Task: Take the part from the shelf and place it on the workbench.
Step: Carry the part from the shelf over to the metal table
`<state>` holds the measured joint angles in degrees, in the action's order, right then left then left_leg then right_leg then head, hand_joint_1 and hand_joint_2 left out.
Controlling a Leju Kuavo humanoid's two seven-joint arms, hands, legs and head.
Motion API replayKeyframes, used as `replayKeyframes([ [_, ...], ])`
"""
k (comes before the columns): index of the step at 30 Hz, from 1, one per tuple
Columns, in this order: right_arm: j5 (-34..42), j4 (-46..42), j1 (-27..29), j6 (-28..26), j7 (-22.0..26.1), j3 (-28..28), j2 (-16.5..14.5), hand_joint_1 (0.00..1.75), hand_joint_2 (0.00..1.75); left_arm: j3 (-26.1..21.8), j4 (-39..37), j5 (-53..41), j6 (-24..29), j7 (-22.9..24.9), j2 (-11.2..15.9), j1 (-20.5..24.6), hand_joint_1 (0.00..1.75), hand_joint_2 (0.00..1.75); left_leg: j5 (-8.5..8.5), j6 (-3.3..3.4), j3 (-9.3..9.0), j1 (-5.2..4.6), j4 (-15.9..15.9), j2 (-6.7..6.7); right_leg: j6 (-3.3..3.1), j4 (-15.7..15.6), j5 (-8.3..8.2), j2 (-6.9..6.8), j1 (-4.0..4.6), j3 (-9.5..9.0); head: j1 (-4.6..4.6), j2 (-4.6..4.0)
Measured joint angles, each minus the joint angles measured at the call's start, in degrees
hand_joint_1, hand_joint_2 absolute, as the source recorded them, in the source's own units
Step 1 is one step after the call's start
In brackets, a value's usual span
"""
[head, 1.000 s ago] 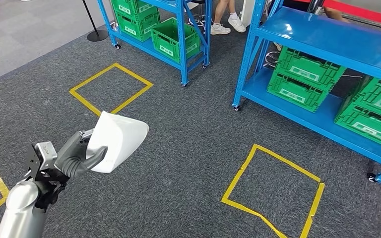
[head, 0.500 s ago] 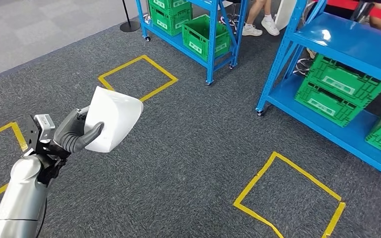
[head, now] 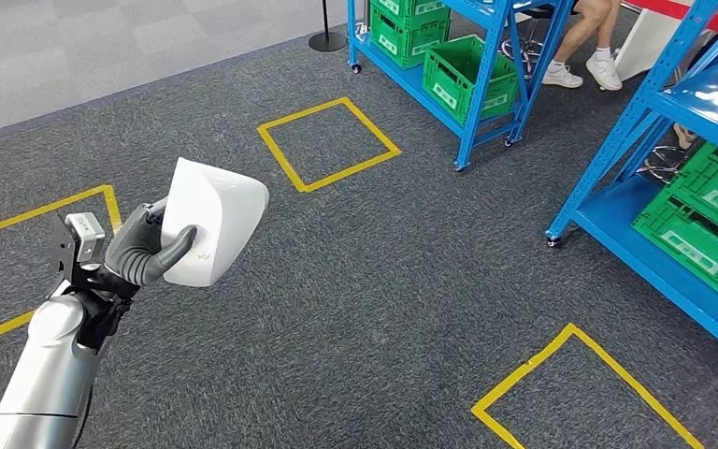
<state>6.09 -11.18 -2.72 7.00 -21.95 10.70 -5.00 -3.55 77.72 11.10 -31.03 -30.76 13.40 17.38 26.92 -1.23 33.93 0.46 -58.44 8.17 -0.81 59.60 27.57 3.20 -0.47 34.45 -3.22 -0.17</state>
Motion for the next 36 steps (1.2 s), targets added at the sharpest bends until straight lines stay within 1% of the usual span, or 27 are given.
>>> replayKeyframes([
  [1,0.04,-0.01,-0.08,-0.02,-0.01,0.05,-0.07,0.0,0.0,-0.16,0.03,0.4,0.16,-0.2,0.0,-0.09,1.75,1.75,-0.06,-0.36,0.15,0.09,0.09,0.23,-0.39,-0.23,-0.1,-0.72,-0.04,-0.14,-0.01,0.0],
  [2,0.07,-0.01,-0.14,-0.1,-0.01,0.13,-0.11,0.0,0.0,-0.37,0.11,0.78,0.3,-0.39,0.04,-0.15,1.75,1.75,0.19,-0.67,0.42,0.08,-0.28,-0.64,-0.84,-0.51,-0.2,-1.42,-0.06,-0.33,-0.08,0.0],
  [3,0.08,-0.01,-0.16,-0.18,0.06,0.23,-0.15,0.0,0.0,-0.58,0.21,1.09,0.45,-0.53,0.07,-0.15,1.75,1.75,1.0,-0.93,1.08,0.0,-1.61,-2.23,-1.25,-0.81,-0.29,-2.17,-0.14,-0.55,-0.21,0.0],
  [5,0.06,-0.01,-0.07,-0.33,0.15,0.43,-0.15,0.0,0.0,-0.93,0.43,1.66,0.66,-0.62,0.03,-0.24,1.75,1.75,4.3,-1.37,3.94,-0.05,-7.81,-6.2,-1.81,-1.06,-0.2,-3.71,-0.09,-0.86,-0.45,0.0],
  [7,-0.12,-0.01,0.07,-0.34,0.18,0.51,-0.14,0.0,0.0,-1.28,0.68,2.04,0.79,-0.46,-0.04,-1.0,1.75,1.75,7.0,-1.79,7.39,0.18,-14.79,-7.58,-1.98,-1.02,0.02,-5.29,0.01,-0.96,-0.5,0.0],
  [8,-0.38,-0.01,0.1,-0.34,0.18,0.51,-0.14,0.0,0.0,-1.51,0.88,2.13,0.96,-0.28,-0.04,-1.64,1.75,1.75,6.97,-1.91,8.0,0.27,-16.01,-7.78,-1.96,-0.99,0.13,-6.06,0.03,-1.02,-0.5,0.0],
  [9,-0.73,-0.01,0.1,-0.34,0.18,0.51,-0.14,0.0,0.0,-1.83,1.3,2.12,1.24,-0.08,-0.02,-2.4,1.75,1.75,5.96,-1.96,7.49,0.32,-15.04,-7.95,-1.9,-0.97,0.27,-6.75,0.03,-1.12,-0.51,0.0],
  [10,-1.16,-0.01,0.1,-0.34,0.18,0.51,-0.14,0.0,0.0,-2.27,1.99,2.02,1.61,0.13,0.04,-3.29,1.75,1.75,4.12,-1.93,5.69,0.34,-11.73,-8.49,-1.8,-0.95,0.44,-7.43,0.03,-1.31,-0.52,0.0],
  [12,-2.19,-0.01,0.11,-0.34,0.19,0.49,-0.06,0.0,0.0,-3.4,3.93,1.72,2.43,0.36,0.19,-5.27,1.75,1.75,1.05,-1.5,1.32,0.1,-3.74,-11.31,-1.34,-0.84,0.92,-8.64,0.24,-1.81,-0.49,0.0],
  [13,-2.64,-0.01,0.1,-0.33,0.19,0.45,0.02,0.0,0.0,-4.09,5.07,1.5,2.72,0.36,0.26,-6.45,1.75,1.75,0.24,-1.11,-0.15,-0.09,-1.01,-12.33,-1.03,-0.78,1.15,-9.18,0.39,-2.05,-0.44,0.0],
  [14,-2.97,-0.01,0.09,-0.33,0.19,0.41,0.12,0.0,0.0,-4.78,6.15,1.24,2.91,0.38,0.33,-7.65,1.75,1.75,0.12,-0.71,-0.66,-0.29,0.05,-12.8,-0.7,-0.76,1.32,-9.73,0.53,-2.23,-0.4,0.0],
  [16,-3.21,-0.03,0.04,-0.32,0.17,0.36,0.3,0.0,0.0,-6.12,8.18,0.58,3.0,0.61,0.48,-10.11,1.75,1.75,-0.04,0.1,-0.53,-0.4,0.19,-11.3,-0.02,-0.84,1.58,-10.8,0.54,-2.54,-0.35,0.0],
  [17,-3.2,-0.04,0.01,-0.32,0.16,0.36,0.45,0.0,0.0,-6.61,9.06,0.16,2.98,0.89,0.53,-11.05,1.75,1.75,-0.19,0.45,-0.51,-0.3,0.31,-10.57,0.34,-0.62,1.9,-10.35,0.4,-2.63,-0.33,0.0],
  [19,-3.08,-0.05,-0.02,-0.32,0.18,0.36,0.69,0.0,0.0,-7.1,10.43,-0.83,2.99,1.67,0.4,-11.94,1.75,1.75,-0.53,1.21,-0.51,-0.03,0.57,-9.01,0.94,2.68,4.11,-7.07,0.06,-1.35,-0.2,0.0],
  [20,-2.99,-0.05,0.0,-0.32,0.18,0.36,0.82,0.0,0.0,-7.15,10.86,-1.32,3.03,2.07,0.18,-12.01,1.75,1.75,-0.59,1.45,-0.44,0.0,0.58,-8.24,1.09,6.14,5.9,-5.08,-0.07,0.24,-0.09,0.0],
  [21,-2.86,-0.05,0.05,-0.32,0.19,0.36,0.88,0.0,0.0,-7.15,11.1,-1.74,3.08,2.42,-0.09,-12.0,1.75,1.75,-0.62,1.64,-0.36,-0.02,0.56,-7.37,1.18,10.32,7.76,-3.84,-0.1,2.33,-0.02,0.0],
  [22,-2.74,-0.05,0.1,-0.32,0.17,0.36,0.93,0.0,0.0,-7.14,11.23,-2.04,3.11,2.69,-0.41,-12.01,1.75,1.75,-0.62,1.73,-0.31,-0.06,0.53,-6.53,1.23,13.92,9.03,-3.36,-0.1,4.22,0.04,0.0],
  [23,-2.58,-0.05,0.14,-0.32,0.13,0.36,0.98,0.0,0.0,-7.13,11.28,-2.28,3.1,2.94,-0.72,-11.99,1.75,1.75,-0.63,1.76,-0.27,-0.1,0.45,-5.63,1.23,15.89,9.2,-3.17,-0.08,5.4,0.05,0.0],
  [24,-2.42,-0.05,0.14,-0.32,0.08,0.36,1.02,0.0,0.0,-7.11,11.26,-2.45,3.09,3.17,-0.97,-11.89,1.75,1.75,-0.62,1.75,-0.25,-0.12,0.35,-4.74,1.16,15.57,8.21,-3.06,-0.07,5.5,0.05,0.0],
  [25,-2.23,-0.05,0.12,-0.32,0.04,0.36,1.03,0.0,0.0,-7.09,11.23,-2.6,3.07,3.38,-1.21,-11.67,1.75,1.75,-0.61,1.71,-0.25,-0.12,0.22,-3.88,1.03,12.89,6.27,-2.82,-0.09,4.41,0.05,0.0],
  [27,-1.92,-0.05,0.04,-0.32,0.02,0.36,1.05,0.0,0.0,-7.05,11.07,-2.81,3.01,3.62,-1.57,-10.91,1.75,1.75,-0.53,1.38,-0.13,-0.12,-0.15,-2.23,0.72,4.92,2.3,-0.84,-0.18,0.85,0.04,0.0],
  [29,-1.74,-0.05,-0.06,-0.32,0.03,0.36,1.05,0.0,0.0,-6.99,10.78,-3.01,2.98,3.68,-1.85,-10.05,1.75,1.75,-0.52,0.64,0.24,-0.05,-0.36,-0.87,0.43,0.49,0.92,0.84,-0.13,-1.08,0.04,0.0],
  [30,-1.69,-0.05,-0.11,-0.32,0.03,0.36,1.05,0.0,0.0,-6.96,10.61,-3.08,2.97,3.69,-1.94,-9.73,1.75,1.75,-0.62,0.16,0.43,0.0,-0.28,-0.24,0.23,0.11,1.0,0.92,0.03,-1.18,0.05,0.0],
  [31,-1.66,-0.05,-0.15,-0.35,0.02,0.36,1.04,0.0,0.0,-6.9,10.45,-3.13,2.95,3.7,-1.98,-9.51,1.75,1.75,-0.8,-0.29,0.65,0.1,-0.06,0.38,-0.13,-0.07,0.84,0.24,0.08,-1.24,0.05,0.0],
  [32,-1.64,-0.05,-0.2,-0.38,0.0,0.36,0.99,0.0,0.0,-6.82,10.31,-3.14,2.93,3.69,-1.98,-9.37,1.75,1.75,-0.84,-0.59,0.81,0.15,-0.06,0.12,-0.53,-0.35,0.64,-0.46,0.08,-1.37,0.04,0.0],
  [34,-1.64,-0.05,-0.21,-0.47,0.06,0.37,0.89,0.0,0.0,-6.66,10.05,-3.15,2.92,3.69,-1.96,-8.83,1.75,1.75,0.7,-1.08,2.13,0.0,-2.38,-3.07,-1.39,-1.01,0.33,-1.96,-0.03,-1.72,-0.15,0.0],
  [36,-1.64,-0.05,-0.08,-0.49,0.15,0.38,0.85,0.0,0.0,-6.5,9.76,-3.15,2.92,3.69,-2.07,-8.23,1.75,1.75,4.4,-1.51,5.33,-0.01,-9.19,-6.84,-1.86,-1.2,0.4,-3.55,0.12,-1.86,-0.32,0.0],
])
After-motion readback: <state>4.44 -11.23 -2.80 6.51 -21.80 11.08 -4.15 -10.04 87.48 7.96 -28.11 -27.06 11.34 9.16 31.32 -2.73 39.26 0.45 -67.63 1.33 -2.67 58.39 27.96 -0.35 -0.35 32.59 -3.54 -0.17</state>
